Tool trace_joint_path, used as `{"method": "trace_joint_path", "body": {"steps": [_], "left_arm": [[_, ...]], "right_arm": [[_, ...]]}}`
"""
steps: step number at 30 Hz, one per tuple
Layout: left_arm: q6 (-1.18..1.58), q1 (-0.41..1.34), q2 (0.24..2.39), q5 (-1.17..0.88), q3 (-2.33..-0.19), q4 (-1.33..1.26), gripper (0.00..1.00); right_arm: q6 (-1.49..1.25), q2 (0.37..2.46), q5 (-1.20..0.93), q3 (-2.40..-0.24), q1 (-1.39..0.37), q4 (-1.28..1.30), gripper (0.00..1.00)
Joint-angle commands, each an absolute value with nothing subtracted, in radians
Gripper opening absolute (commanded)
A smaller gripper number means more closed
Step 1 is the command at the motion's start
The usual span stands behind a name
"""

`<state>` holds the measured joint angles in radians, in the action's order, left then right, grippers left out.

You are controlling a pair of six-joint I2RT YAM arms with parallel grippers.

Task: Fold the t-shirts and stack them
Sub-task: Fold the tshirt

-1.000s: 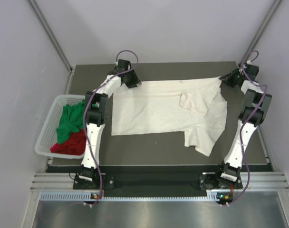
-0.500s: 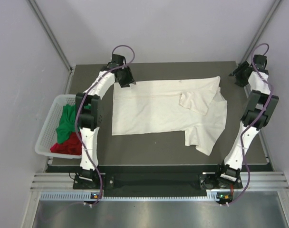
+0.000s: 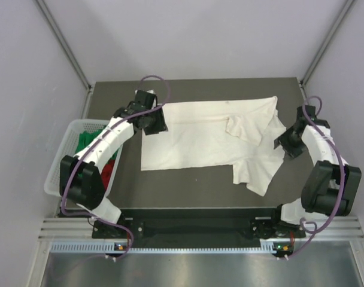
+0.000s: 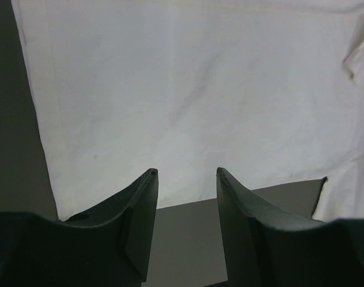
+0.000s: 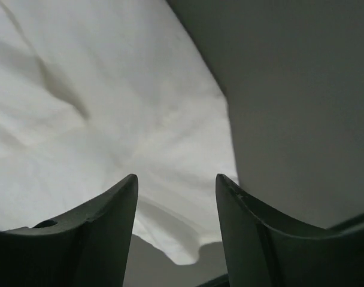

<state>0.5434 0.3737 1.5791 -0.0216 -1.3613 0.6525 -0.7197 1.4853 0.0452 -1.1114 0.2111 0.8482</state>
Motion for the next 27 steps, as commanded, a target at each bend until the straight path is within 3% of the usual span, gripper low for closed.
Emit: {"method": "trace_joint_path", "body": {"steps": [1, 9, 20, 23, 25, 26, 27], "left_arm": [[0.531, 0.376, 1.525, -0.06, -1.277, 0.657, 0.49], [0.52, 0.374, 1.474, -0.107, -1.216, 0.638, 0.49], [0.523, 0.373, 1.43, -0.113, -1.134, 0.612, 0.5], [0.525, 0.373, 1.43, -0.103, -1.132, 0.615, 0.5], [0.528, 0.373, 1.425, -0.088, -1.131, 0.615, 0.5], [0.531, 0.373, 1.424, -0.081, -1.131, 0.614, 0.51], [0.531, 0.373, 1.419, -0.077, -1.128, 0.614, 0.51]], "right_arm": [[-0.813, 1.343, 0.104, -0.953, 0.196, 0.96, 0.54], [-0.979, 1.109, 0.048, -0.634, 0.069, 0.942, 0.53], [-1.134, 1.019, 0.045, -0.482, 0.025, 0.87, 0.5], [-1.144, 1.017, 0.034, -0.443, 0.023, 0.841, 0.44], [-1.146, 1.02, 0.041, -0.433, 0.023, 0.839, 0.3], [-1.146, 1.02, 0.051, -0.436, 0.023, 0.839, 0.11], [-1.144, 1.017, 0.052, -0.442, 0.023, 0.842, 0.0]]}}
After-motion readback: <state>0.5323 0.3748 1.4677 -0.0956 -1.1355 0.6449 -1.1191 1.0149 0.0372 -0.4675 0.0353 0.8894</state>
